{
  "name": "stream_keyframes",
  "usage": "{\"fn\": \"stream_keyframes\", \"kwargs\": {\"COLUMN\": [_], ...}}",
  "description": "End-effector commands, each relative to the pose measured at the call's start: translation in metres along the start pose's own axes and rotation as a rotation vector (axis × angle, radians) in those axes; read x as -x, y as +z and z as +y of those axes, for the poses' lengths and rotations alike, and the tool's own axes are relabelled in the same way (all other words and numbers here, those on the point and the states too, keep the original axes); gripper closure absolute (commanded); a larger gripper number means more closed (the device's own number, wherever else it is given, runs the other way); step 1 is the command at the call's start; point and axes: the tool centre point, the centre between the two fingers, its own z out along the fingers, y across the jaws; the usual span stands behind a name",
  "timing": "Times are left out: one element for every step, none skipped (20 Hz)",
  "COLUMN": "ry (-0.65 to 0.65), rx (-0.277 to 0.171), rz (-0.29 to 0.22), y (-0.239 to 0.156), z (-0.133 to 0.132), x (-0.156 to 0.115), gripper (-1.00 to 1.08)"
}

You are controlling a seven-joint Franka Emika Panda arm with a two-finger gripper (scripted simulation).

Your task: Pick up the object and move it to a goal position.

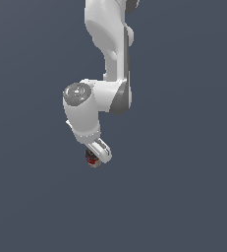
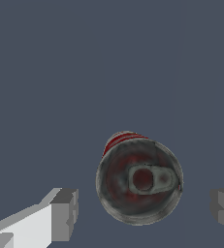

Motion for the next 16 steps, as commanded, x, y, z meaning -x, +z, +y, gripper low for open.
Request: {"fn": "stream_keyframes", "kwargs": {"ry": [0.018,0.020,0.021,0.016,0.016,0.016,0.017,0.017,0.017,0.018,0.019,0.019,0.020,0.021,0.021,0.021], "rx": [0.001,0.001,0.001,0.001,0.001,0.001,0.001,0.001,0.001,0.001,0.001,0.001,0.001,0.001,0.001,0.001], "rz": [0.001,0.001,0.001,0.001,0.001,0.001,0.001,0.001,0.001,0.001,0.001,0.001,0.001,0.001,0.001,0.001], "y": [0.001,0.001,0.001,0.001,0.001,0.003,0.005,0.007,0.011,0.015,0.021,0.027,0.033,0.038,0.042,0.045], "z": [0.001,0.001,0.001,0.001,0.001,0.001,0.001,0.001,0.001,0.002,0.002,0.002,0.002,0.002,0.003,0.002], "x": [-0.002,-0.003,-0.003,-0.002,-0.002,-0.002,-0.002,-0.002,-0.002,-0.002,-0.002,-0.002,-0.002,-0.002,-0.002,-0.001], "gripper": [-0.92,-0.92,-0.92,-0.92,-0.92,-0.92,-0.92,-0.92,-0.92,-0.92,-0.92,-0.92,-0.92,-0.92,-0.92,-0.92]}}
